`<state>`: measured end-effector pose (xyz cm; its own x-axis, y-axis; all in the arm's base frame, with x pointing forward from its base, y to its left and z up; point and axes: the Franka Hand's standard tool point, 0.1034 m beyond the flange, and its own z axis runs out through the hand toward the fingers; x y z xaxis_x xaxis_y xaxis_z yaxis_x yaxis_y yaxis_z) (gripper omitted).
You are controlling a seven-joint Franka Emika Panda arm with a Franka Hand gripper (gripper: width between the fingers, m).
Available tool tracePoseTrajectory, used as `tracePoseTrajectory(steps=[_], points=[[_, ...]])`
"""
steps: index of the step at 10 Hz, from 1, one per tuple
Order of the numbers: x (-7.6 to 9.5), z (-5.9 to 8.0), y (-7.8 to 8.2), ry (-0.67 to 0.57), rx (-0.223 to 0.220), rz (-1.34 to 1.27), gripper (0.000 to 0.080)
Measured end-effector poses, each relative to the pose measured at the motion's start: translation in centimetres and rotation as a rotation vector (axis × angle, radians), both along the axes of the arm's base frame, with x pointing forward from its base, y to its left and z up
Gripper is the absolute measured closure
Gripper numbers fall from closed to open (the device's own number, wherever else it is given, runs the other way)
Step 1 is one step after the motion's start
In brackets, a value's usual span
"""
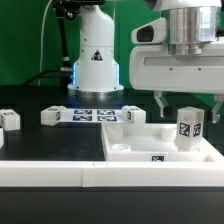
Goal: Assemble one leg
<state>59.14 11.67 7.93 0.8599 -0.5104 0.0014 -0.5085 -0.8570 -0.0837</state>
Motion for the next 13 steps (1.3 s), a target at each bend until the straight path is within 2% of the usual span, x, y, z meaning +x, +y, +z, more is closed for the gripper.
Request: tracePoseTrajectory(steps=[4, 8, 10, 12, 13], points=[[0.52, -0.15, 0.30, 0.000, -0.050, 0.522, 0.0151], [0.44, -0.11, 0.79, -0.015, -0.061, 0.763, 0.0151], [0.47, -0.15, 0.45, -0.019, -0.063, 0.857, 0.0151], [0.47, -0.16, 0.47, -0.018, -0.062, 0.840, 0.0425], [0.47, -0.16, 0.47, -0.018, -0.062, 0.825, 0.0425]])
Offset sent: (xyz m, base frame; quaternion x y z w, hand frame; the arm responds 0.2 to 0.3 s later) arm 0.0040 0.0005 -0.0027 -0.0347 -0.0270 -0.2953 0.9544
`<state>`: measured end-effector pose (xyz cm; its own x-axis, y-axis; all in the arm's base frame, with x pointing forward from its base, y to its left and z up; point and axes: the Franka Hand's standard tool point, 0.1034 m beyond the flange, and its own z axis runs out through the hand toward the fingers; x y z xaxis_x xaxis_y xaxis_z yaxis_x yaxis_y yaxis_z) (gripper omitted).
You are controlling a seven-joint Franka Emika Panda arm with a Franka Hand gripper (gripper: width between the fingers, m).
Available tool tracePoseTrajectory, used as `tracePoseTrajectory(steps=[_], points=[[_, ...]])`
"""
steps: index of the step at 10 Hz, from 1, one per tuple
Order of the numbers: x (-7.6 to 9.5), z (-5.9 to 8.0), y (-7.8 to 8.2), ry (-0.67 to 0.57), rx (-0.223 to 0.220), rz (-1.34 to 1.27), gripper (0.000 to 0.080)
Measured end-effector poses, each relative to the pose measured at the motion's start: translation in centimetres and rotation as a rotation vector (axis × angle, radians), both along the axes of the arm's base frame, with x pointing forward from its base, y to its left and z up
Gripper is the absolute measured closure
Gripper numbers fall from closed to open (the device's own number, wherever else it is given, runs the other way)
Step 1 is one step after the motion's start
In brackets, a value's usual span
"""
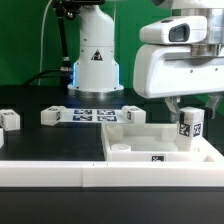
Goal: Assemble one leg
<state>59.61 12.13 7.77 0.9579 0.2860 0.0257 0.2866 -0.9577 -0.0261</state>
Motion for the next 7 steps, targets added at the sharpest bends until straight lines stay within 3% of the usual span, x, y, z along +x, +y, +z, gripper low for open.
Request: tracePoseTrajectory(steps=[1, 7], points=[[0.00, 0.00, 0.00, 0.001, 0.001, -0.016, 0.0508], [0.04, -0.16, -0.38, 0.011, 0.039, -0.748, 0.0508]])
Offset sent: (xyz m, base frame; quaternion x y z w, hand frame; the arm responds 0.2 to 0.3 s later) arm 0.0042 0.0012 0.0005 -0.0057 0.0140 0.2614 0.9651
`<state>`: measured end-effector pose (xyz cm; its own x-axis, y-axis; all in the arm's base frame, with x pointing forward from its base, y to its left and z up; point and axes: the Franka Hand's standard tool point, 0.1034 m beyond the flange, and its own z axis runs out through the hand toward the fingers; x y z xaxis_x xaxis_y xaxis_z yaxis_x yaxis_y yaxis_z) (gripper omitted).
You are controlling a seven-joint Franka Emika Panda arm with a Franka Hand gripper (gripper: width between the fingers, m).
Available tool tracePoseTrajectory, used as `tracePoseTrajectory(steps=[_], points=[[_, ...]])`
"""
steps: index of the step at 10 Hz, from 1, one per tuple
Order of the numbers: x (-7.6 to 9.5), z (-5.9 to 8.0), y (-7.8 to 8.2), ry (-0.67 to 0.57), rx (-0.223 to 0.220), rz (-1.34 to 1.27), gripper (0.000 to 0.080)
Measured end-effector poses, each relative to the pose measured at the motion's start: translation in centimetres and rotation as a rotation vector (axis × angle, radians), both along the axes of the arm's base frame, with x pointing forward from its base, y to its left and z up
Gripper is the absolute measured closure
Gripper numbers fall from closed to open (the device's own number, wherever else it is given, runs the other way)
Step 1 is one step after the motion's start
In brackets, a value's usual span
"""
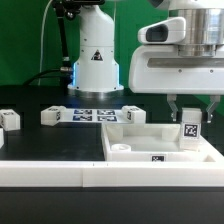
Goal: Assemble one leg
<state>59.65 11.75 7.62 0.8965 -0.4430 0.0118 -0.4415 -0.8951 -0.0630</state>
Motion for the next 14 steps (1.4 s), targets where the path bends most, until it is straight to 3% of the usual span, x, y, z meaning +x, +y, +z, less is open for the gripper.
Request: tracePoseTrajectory(steps=[4, 8, 10, 11, 14], points=[[0.02, -0.09, -0.31, -0.001, 0.020, -0.513, 0.0508], [0.14, -0.12, -0.48, 0.017, 0.063, -0.626, 0.0508], [0.14, -0.14, -0.40, 0.006, 0.054, -0.467, 0.0263], [0.12, -0.23, -0.36, 0.002, 0.049, -0.376, 0.0184], [0.50, 0.03, -0.03, -0.018, 0.015, -0.034, 0.0152]])
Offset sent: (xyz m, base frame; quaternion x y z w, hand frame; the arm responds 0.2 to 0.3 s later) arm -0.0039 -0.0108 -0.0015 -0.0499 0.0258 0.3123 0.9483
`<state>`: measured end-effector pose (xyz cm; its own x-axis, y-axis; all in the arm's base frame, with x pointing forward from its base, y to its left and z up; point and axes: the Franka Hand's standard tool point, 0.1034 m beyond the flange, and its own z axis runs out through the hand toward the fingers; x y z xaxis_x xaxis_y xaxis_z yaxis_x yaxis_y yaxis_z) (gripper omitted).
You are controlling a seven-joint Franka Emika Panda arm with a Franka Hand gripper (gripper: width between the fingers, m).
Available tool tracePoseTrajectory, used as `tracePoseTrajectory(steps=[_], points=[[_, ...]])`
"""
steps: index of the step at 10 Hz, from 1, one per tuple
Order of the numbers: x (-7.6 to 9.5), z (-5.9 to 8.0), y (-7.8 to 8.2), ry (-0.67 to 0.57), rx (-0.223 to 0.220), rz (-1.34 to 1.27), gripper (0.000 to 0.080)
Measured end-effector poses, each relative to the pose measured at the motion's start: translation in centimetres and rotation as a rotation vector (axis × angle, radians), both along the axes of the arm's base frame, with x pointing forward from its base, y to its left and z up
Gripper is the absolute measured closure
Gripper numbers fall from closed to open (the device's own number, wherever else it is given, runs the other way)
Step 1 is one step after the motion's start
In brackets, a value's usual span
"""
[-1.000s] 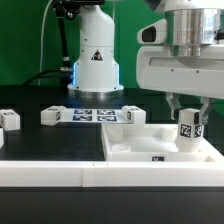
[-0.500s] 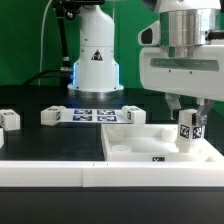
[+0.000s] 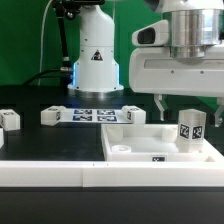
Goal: Assemble one leg
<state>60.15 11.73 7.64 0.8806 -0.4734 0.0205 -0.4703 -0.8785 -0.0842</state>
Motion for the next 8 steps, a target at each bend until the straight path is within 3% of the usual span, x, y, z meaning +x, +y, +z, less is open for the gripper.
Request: tracePoseTrajectory(steps=[3, 8], points=[[-0.21, 0.12, 0.31, 0.018, -0.057, 0.317, 0.0151], [-0.28, 0.06, 0.07, 0.010, -0.078, 0.649, 0.0151]])
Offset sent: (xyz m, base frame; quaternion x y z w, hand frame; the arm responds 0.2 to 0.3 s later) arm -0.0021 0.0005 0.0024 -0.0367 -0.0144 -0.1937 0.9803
